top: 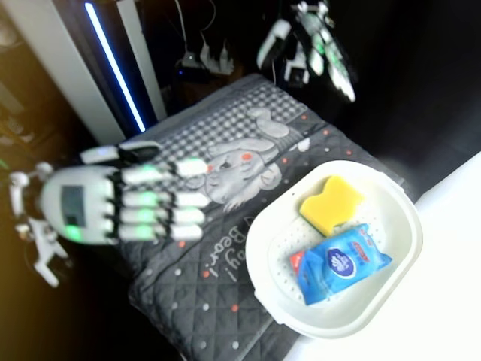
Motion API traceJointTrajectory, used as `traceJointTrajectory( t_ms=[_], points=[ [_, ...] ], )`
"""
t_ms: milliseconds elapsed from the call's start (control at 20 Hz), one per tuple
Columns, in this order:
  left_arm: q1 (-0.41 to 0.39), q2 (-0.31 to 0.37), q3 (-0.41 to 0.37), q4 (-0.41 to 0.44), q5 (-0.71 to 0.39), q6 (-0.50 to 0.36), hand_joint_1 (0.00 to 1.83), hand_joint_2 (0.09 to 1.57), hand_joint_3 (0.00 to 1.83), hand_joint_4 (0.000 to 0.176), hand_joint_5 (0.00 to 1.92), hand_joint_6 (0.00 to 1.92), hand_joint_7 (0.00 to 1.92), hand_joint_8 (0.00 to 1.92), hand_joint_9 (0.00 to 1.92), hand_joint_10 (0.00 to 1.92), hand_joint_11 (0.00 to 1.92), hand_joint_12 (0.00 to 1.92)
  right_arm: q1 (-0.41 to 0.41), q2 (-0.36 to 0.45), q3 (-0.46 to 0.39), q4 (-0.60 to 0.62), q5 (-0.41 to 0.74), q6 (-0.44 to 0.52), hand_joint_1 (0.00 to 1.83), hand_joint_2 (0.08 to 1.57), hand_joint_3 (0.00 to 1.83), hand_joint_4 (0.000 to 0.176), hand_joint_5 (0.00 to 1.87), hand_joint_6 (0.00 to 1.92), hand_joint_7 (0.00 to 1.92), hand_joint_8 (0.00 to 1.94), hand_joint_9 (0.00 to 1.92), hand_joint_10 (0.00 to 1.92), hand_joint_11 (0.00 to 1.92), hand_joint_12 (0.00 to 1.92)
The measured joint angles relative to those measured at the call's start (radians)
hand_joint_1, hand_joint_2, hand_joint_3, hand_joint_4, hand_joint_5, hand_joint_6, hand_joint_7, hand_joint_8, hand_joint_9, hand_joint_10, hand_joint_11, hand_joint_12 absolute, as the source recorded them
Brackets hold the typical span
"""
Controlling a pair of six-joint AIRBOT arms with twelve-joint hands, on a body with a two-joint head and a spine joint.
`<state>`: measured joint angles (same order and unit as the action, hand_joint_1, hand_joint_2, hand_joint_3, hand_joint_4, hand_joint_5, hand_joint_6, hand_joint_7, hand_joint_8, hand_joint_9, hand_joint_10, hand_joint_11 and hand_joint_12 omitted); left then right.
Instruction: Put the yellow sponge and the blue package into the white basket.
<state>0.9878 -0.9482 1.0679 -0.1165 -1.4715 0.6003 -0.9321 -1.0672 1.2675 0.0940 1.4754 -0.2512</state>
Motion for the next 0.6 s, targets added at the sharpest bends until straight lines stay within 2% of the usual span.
traceJointTrajectory(
  t_ms=[50, 150, 200, 250, 300, 350, 400, 450, 500, 550, 600],
  points=[
    [0.025, 0.005, -0.014, -0.028, -0.031, 0.01, 0.6, 1.18, 0.0, 0.06, 0.06, 0.0, 0.04, 0.0, 0.01, 0.0, 0.0, 0.0, -0.033, 0.009, -0.017, 0.03, 0.032, 0.0, 0.58, 1.01, 0.0, 0.176, 0.06, 0.0, 0.0, 0.0, 0.0, 0.0, 0.0, 0.0],
    [0.051, 0.012, -0.023, -0.05, -0.074, 0.013, 0.63, 1.18, 0.0, 0.094, 0.04, 0.0, 0.0, 0.0, 0.0, 0.0, 0.0, 0.0, -0.084, 0.031, -0.047, 0.076, 0.089, 0.0, 0.61, 1.0, 0.0, 0.176, 0.07, 0.01, 0.0, 0.0, 0.0, 0.0, 0.0, 0.0],
    [0.059, 0.014, -0.032, -0.06, -0.098, 0.013, 0.58, 1.17, 0.0, 0.11, 0.01, 0.0, 0.0, 0.0, 0.0, 0.0, 0.02, 0.01, -0.105, 0.036, -0.06, 0.09, 0.121, 0.0, 0.59, 1.0, 0.0, 0.176, 0.07, 0.0, 0.0, 0.0, 0.0, 0.0, 0.0, 0.0],
    [0.068, 0.016, -0.036, -0.06, -0.108, 0.013, 0.56, 1.17, 0.0, 0.104, 0.0, 0.0, 0.0, 0.0, 0.0, 0.0, 0.03, 0.01, -0.108, 0.036, -0.064, 0.089, 0.129, 0.0, 0.58, 0.98, 0.0, 0.176, 0.04, 0.0, 0.0, 0.0, 0.0, 0.0, 0.0, 0.0],
    [0.089, 0.018, -0.045, -0.053, -0.119, 0.018, 0.5, 1.2, 0.01, 0.097, 0.0, 0.0, 0.0, 0.0, 0.0, 0.0, 0.01, 0.01, -0.121, 0.036, -0.076, 0.085, 0.145, 0.001, 0.43, 1.01, 0.01, 0.157, 0.01, 0.0, 0.0, 0.0, 0.0, 0.0, 0.0, 0.0],
    [0.1, 0.022, -0.064, -0.066, -0.126, 0.021, 0.51, 1.2, 0.01, 0.102, 0.0, 0.0, 0.0, 0.0, 0.0, 0.0, 0.0, 0.0, -0.123, 0.036, -0.084, 0.081, 0.15, 0.004, 0.39, 1.04, 0.02, 0.115, 0.0, 0.0, 0.0, 0.0, 0.0, 0.0, 0.0, 0.0],
    [0.105, 0.031, -0.083, -0.068, -0.121, 0.04, 0.54, 1.17, 0.0, 0.111, 0.0, 0.0, 0.0, 0.0, 0.0, 0.0, 0.0, 0.0, -0.125, 0.037, -0.089, 0.075, 0.154, 0.005, 0.38, 1.05, 0.02, 0.131, 0.0, 0.0, 0.0, 0.0, 0.0, 0.0, 0.0, 0.0],
    [0.105, 0.042, -0.093, -0.058, -0.121, 0.049, 0.59, 1.17, 0.0, 0.087, 0.0, 0.0, 0.0, 0.0, 0.0, 0.0, 0.0, 0.0, -0.125, 0.041, -0.095, 0.069, 0.154, 0.005, 0.44, 1.03, 0.0, 0.106, 0.0, 0.0, 0.02, 0.01, 0.03, 0.01, 0.01, 0.01],
    [0.102, 0.055, -0.098, -0.041, -0.126, 0.057, 0.57, 1.21, 0.01, 0.05, 0.0, 0.0, 0.0, 0.0, 0.0, 0.0, 0.0, 0.0, -0.125, 0.049, -0.097, 0.055, 0.155, 0.005, 0.46, 1.03, 0.0, 0.087, 0.03, 0.01, 0.03, 0.01, 0.04, 0.01, 0.03, 0.01],
    [0.068, 0.064, -0.098, -0.027, -0.122, 0.071, 0.44, 1.23, 0.02, 0.025, 0.0, 0.0, 0.0, 0.0, 0.01, 0.0, 0.0, 0.0, -0.125, 0.069, -0.104, 0.034, 0.154, 0.005, 0.36, 1.06, 0.01, 0.085, 0.01, 0.0, 0.04, 0.01, 0.07, 0.02, 0.08, 0.03],
    [0.037, 0.068, -0.098, -0.016, -0.119, 0.09, 0.33, 1.25, 0.01, 0.01, 0.18, 0.02, 0.01, 0.0, 0.0, 0.0, 0.0, 0.0, -0.126, 0.085, -0.114, 0.025, 0.154, 0.004, 0.35, 1.18, 0.02, 0.058, 0.0, 0.0, 0.05, 0.0, 0.06, 0.01, 0.05, 0.02]
  ],
)
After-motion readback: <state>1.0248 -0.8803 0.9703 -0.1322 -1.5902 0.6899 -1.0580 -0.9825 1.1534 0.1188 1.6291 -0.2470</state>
